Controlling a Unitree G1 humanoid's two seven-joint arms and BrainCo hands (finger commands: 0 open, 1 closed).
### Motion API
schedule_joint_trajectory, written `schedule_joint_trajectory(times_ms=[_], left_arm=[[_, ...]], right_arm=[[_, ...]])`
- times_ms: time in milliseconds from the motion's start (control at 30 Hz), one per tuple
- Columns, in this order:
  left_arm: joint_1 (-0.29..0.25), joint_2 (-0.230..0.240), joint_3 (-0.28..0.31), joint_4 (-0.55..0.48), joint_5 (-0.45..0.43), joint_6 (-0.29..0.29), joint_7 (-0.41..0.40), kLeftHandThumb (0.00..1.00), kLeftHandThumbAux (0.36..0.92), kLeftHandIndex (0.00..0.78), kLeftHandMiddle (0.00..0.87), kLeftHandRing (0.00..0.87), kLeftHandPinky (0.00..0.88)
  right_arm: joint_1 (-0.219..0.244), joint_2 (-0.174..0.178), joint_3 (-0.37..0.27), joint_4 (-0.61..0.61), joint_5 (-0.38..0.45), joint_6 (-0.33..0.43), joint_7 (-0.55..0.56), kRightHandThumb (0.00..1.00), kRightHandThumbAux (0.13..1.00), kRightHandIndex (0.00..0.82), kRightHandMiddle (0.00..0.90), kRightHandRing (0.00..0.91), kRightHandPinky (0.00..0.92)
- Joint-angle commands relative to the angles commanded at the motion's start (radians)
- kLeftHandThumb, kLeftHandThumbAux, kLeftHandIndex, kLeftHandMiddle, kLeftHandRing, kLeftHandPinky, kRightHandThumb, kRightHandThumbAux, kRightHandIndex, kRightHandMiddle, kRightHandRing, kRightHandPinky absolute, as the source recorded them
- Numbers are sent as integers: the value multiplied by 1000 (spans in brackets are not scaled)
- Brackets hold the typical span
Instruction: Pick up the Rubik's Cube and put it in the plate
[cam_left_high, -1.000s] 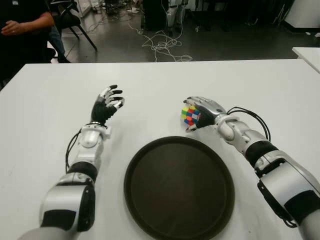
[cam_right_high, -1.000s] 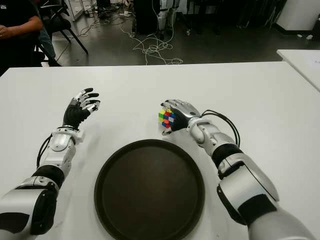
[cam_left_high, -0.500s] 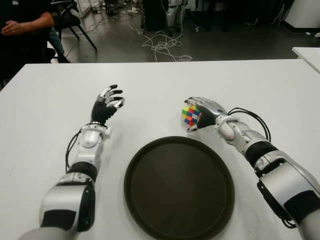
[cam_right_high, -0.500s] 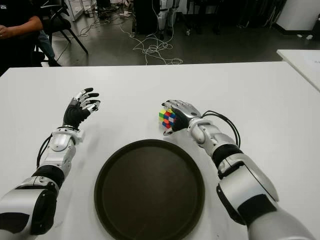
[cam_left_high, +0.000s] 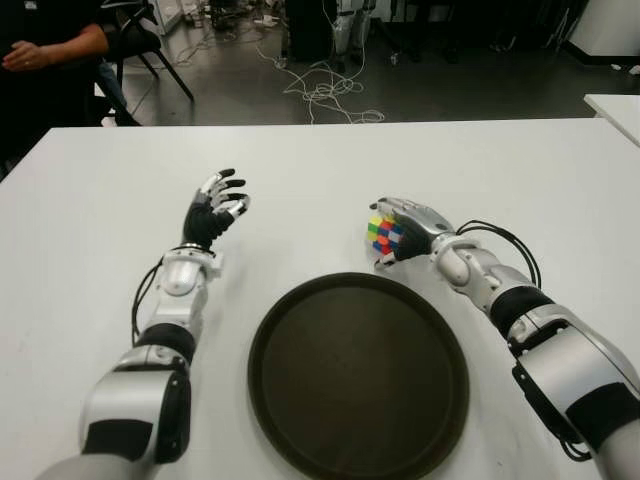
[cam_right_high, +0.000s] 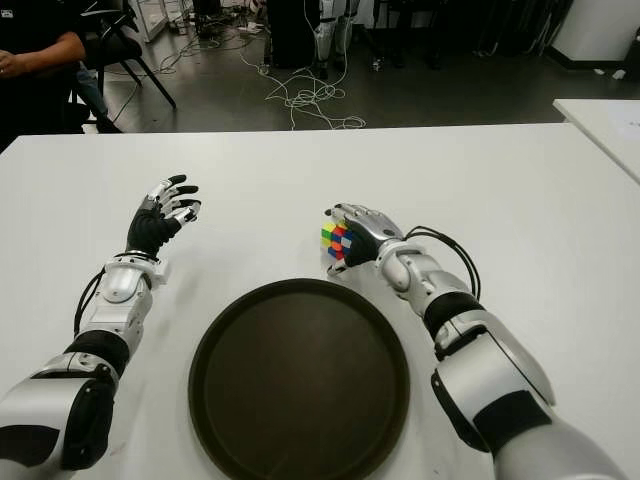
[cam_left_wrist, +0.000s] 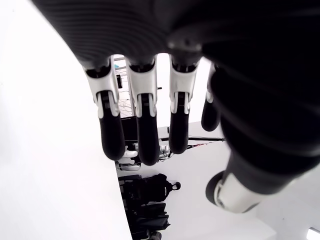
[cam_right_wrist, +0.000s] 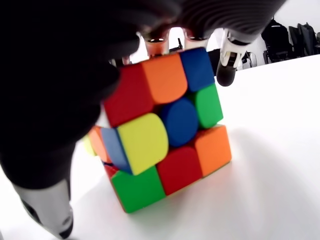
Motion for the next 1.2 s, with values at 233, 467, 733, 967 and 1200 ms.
schedule_joint_trajectory(times_ms=[233,467,733,967,1200], left_arm=[[-1,-1,-3,0,3,-1,1,63,783,177,254,279,336],[-2,-2,-5,0,3,-1,1,57,776,185,262,288,347],[-1,-5,0,-3,-6,-1,-11,98,783,189,268,294,357],[0,-7,1,-4,-6,-4,-11,101,777,187,266,294,359],[1,-6,-1,-4,-2,-9,-7,80,786,191,268,294,357]], right_arm=[[1,0,11,3,-4,0,-20,0,763,35,50,84,96],[2,7,23,11,-9,13,-30,0,752,43,57,91,101],[4,9,33,11,-12,19,-43,0,751,46,53,94,113],[8,8,40,9,-16,22,-88,0,773,56,88,127,128],[10,8,42,11,-22,41,-165,0,837,115,173,213,240]])
